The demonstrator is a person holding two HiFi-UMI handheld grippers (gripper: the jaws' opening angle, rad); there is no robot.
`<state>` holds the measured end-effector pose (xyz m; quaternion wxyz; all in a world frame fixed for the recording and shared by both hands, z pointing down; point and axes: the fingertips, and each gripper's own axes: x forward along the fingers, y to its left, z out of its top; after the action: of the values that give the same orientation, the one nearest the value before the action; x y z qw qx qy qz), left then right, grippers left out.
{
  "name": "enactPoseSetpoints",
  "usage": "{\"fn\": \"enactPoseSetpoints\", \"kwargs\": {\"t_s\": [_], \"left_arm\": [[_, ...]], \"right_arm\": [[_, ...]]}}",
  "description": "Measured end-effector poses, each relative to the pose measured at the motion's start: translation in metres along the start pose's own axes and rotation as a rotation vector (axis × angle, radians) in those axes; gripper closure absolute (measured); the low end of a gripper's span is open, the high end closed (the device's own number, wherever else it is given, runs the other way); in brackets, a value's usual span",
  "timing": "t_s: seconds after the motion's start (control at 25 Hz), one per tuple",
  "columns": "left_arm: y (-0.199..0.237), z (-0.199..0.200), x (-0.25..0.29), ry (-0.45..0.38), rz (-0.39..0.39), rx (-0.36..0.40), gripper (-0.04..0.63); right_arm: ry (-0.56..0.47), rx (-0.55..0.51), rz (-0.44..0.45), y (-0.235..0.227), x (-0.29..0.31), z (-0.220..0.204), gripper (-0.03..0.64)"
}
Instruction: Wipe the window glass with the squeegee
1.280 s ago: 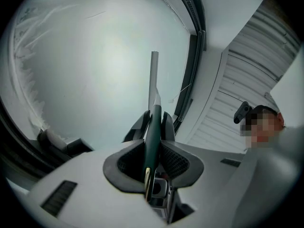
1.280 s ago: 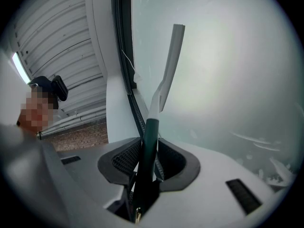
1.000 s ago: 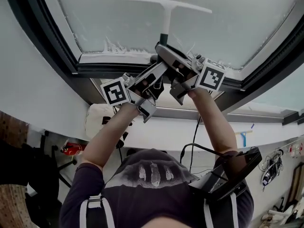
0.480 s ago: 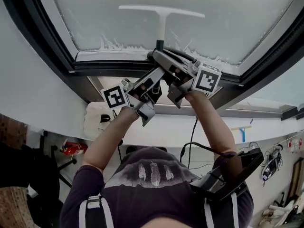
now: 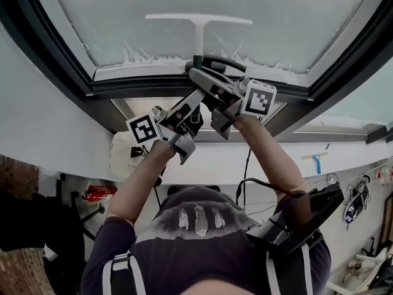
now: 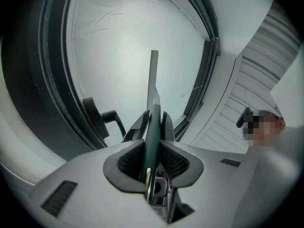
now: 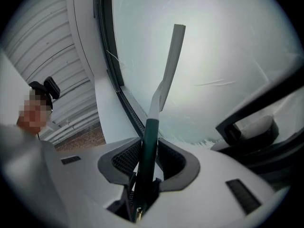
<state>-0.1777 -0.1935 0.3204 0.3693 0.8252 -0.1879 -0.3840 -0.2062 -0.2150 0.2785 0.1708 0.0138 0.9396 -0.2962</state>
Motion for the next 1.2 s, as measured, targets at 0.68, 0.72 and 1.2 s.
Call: {"fn": "enactPoseSetpoints", "kwargs": {"t_s": [0.68, 0.72, 1.2], "left_arm": [[0.01, -0.007, -0.006, 0.002, 0.04, -0.003, 0.505], [0.01, -0.008, -0.005, 0.0, 0.038, 0.001, 0.505], [-0.009, -0.018, 0.007, 0.006, 0.008, 0.142, 0.505]], "right_arm": [[0.031, 0.062, -0.057, -0.017, -0.004, -0.016, 0.506], [0.032, 0.061, -0.054, -0.017, -0.005, -0.015, 0.506], [0.054, -0.043, 0.055, 0.014, -0.016, -0.002, 0.506]]}}
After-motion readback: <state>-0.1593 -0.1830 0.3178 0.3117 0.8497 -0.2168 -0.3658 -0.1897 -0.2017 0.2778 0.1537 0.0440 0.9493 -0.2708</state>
